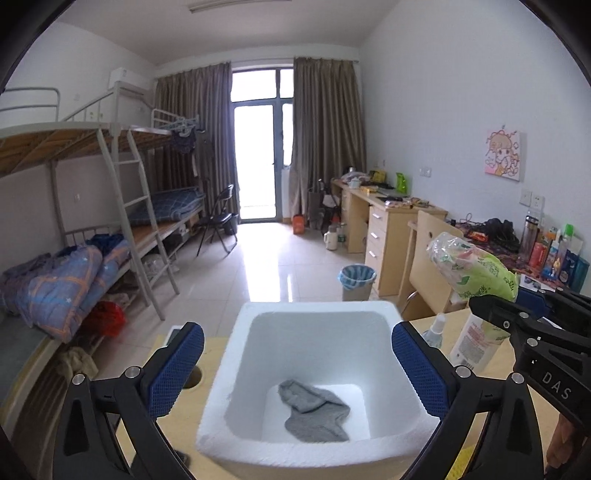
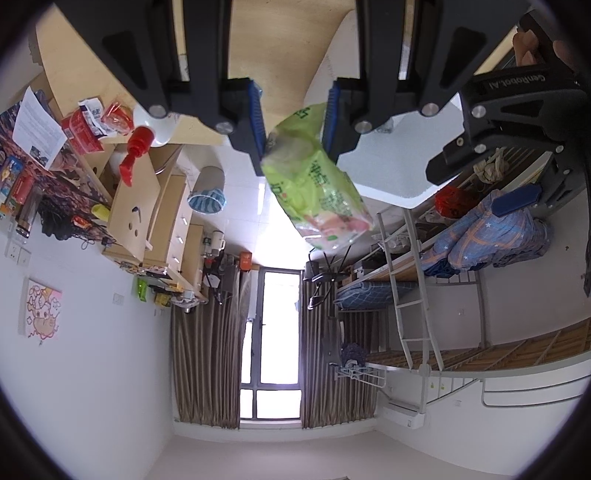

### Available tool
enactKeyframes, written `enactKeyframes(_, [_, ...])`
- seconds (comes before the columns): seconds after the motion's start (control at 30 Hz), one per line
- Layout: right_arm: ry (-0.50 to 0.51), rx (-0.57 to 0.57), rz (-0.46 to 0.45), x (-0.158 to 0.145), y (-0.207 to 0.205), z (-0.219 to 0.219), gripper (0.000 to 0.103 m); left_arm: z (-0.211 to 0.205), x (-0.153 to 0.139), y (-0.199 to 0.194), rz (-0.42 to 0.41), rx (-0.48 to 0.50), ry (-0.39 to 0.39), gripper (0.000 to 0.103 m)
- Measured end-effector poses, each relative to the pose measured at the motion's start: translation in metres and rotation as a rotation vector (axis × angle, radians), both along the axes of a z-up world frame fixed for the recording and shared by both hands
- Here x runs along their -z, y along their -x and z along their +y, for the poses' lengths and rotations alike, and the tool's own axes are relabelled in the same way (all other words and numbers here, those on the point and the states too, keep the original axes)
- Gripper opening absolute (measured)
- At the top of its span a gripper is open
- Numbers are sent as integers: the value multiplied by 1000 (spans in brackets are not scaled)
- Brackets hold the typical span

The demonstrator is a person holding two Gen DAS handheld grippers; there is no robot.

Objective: Organize soft objects
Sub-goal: 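Lower the grey sock into the foam box and open the left tool, then lower the green-and-pink packet into the foam box and open the right tool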

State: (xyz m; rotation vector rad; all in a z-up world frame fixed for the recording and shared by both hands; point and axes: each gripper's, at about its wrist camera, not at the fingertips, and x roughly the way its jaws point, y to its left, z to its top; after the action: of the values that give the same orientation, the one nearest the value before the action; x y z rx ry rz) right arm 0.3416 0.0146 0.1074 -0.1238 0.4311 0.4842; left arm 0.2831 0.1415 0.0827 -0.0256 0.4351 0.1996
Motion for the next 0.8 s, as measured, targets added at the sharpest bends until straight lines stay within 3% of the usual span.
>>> enactKeyframes(0.27, [26,-11,33,8,8,16,33,13,-8,30,-38,-95,-41,102])
enactKeyframes(0.5, [46,-17,79,17,12,33,33,25,-9,50,-72,-152,-46,102])
enactKeyframes(0.8, [41,-39,73,14,14,48,33,43,-5,64,-76,-193,-26,102])
